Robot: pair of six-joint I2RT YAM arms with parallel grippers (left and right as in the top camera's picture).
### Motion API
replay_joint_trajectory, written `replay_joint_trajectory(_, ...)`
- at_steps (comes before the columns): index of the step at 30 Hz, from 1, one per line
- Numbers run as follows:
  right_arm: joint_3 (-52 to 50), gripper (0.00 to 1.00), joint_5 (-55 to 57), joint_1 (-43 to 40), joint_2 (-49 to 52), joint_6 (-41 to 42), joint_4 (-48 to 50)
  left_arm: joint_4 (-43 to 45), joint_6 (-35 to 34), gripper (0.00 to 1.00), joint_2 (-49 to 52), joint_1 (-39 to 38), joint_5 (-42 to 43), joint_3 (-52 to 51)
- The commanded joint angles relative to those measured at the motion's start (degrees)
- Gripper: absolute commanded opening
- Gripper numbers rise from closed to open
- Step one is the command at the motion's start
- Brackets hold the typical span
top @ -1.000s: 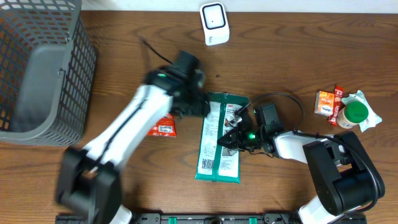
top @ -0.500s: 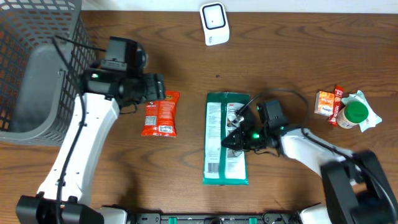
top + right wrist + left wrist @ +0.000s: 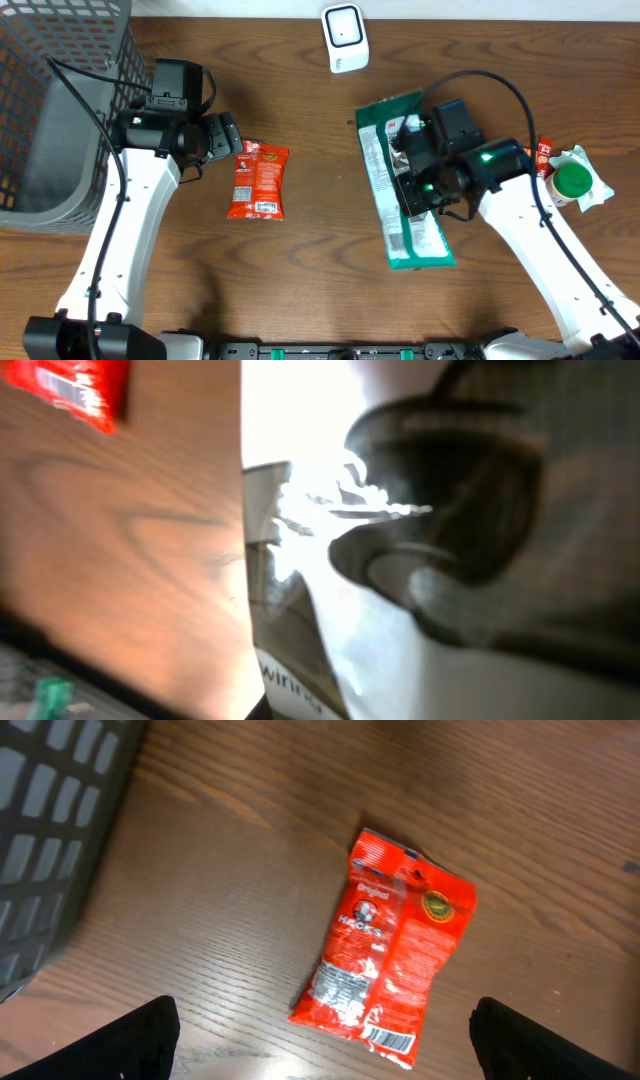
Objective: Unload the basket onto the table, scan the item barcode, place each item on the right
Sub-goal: 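Carry the glove packet up toward the scanner with the right gripper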
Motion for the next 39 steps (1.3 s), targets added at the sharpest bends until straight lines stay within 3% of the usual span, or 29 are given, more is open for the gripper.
replay_joint_trajectory(1,4.48,0.01,13.88,3.65,-0.35,-3.63,-1.27,-0.2,-1.75,0.94,-0.2,0.31,-3.06,-0.76)
replay_joint_trajectory(10,30.67,0.01,19.1,5.29,6.62,-9.25,-14.49,-0.2,-1.75,0.94,-0.2,0.28,-3.06,-0.76)
replay_joint_trajectory(14,47.91,0.01,25.51,7.15,14.75,-12.2,-26.18,-0.2,-1.75,0.94,-0.2,0.28,-3.06,-0.76)
replay_joint_trajectory(18,59.58,0.01,31.17,10.45,22.25,-15.56,-30.38,-0.2,-1.75,0.94,-0.2,0.28,-3.06,-0.76)
replay_joint_trajectory(24,60.65,0.01,51.95,16.83,30.67,-28.0,-25.46,-0.2,-1.75,0.94,-0.2,0.28,-3.06,-0.76)
replay_joint_trajectory(33,60.65,0.01,52.98,17.14,41.35,-50.71,-7.67,-0.2,-1.75,0.94,-0.2,0.28,-3.06,-0.76)
replay_joint_trajectory(39,60.65,0.01,52.94,16.28,47.06,-64.15,11.76,-0.2,-1.75,0.94,-0.2,0.28,-3.06,-0.76)
